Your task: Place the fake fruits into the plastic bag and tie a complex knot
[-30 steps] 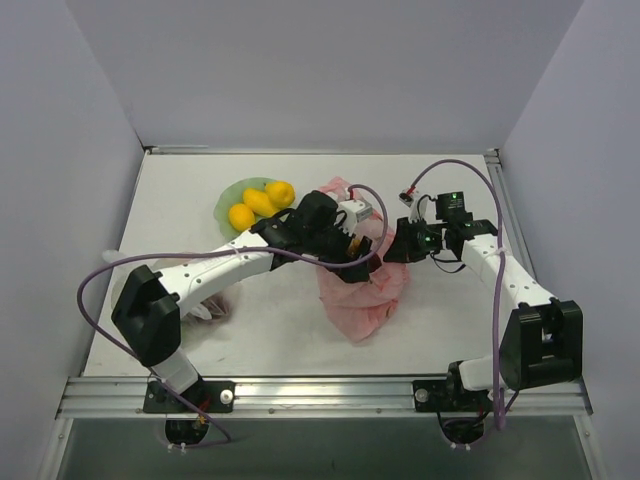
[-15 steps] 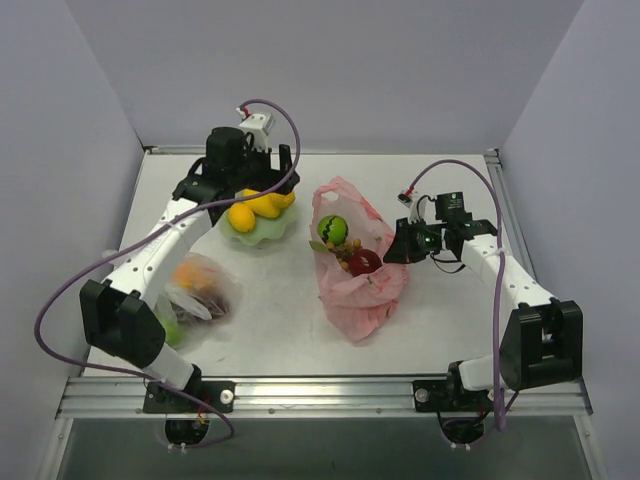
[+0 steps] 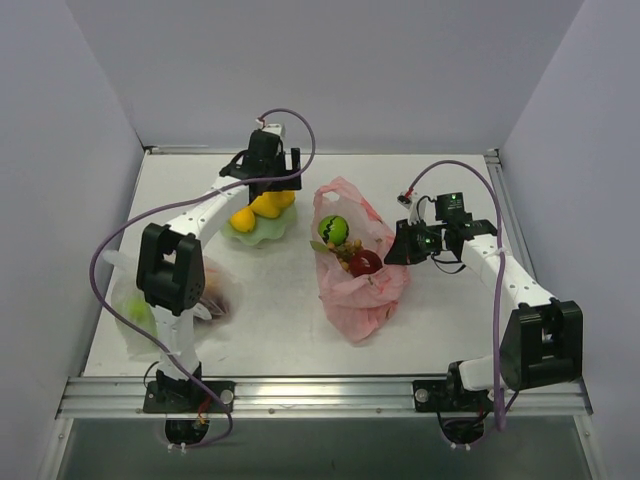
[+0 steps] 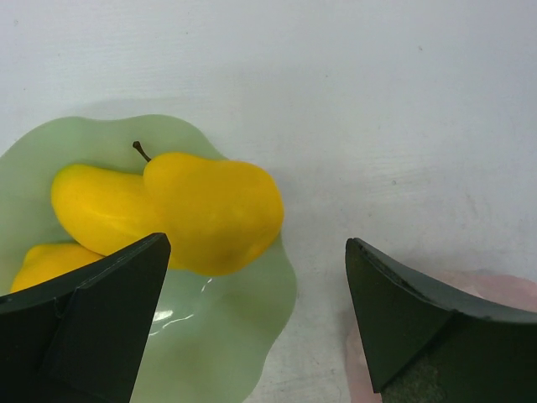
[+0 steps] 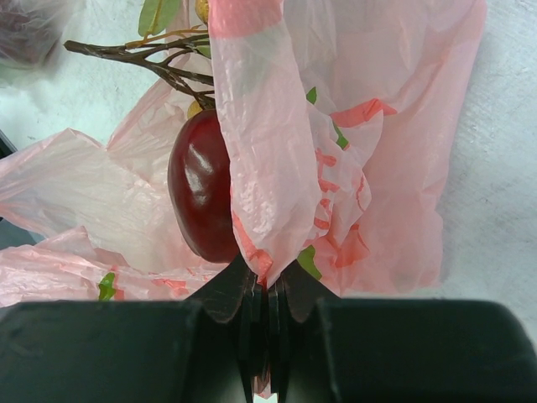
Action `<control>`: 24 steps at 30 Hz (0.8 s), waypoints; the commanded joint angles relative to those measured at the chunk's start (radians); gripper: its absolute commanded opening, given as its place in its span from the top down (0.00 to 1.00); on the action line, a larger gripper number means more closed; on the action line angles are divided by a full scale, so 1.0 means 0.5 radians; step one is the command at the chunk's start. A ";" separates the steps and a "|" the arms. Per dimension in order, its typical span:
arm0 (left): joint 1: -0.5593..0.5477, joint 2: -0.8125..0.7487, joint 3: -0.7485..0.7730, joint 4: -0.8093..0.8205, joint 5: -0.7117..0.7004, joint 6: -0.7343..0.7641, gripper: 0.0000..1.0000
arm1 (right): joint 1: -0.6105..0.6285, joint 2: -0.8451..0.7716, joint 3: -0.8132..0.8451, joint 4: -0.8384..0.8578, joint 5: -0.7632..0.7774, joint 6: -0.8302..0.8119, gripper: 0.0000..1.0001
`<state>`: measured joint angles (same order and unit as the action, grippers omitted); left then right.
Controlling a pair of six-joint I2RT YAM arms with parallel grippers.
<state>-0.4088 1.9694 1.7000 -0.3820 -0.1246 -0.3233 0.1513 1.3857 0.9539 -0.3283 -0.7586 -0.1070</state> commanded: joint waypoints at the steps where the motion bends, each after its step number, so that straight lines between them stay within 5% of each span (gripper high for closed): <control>1: 0.008 0.052 0.159 0.009 -0.064 -0.068 0.03 | -0.005 -0.032 0.019 -0.055 0.002 -0.031 1.00; 15: 0.032 0.234 0.122 0.034 -0.098 -0.001 0.03 | -0.008 -0.001 0.028 -0.055 -0.011 -0.022 1.00; 24: 0.050 -0.030 -0.025 0.074 0.043 0.011 0.19 | -0.005 -0.041 0.022 -0.061 -0.017 -0.013 1.00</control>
<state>-0.3923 2.0777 1.7058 -0.3775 -0.1417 -0.3260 0.1513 1.3857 0.9539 -0.3313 -0.7589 -0.1066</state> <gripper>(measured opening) 0.826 0.034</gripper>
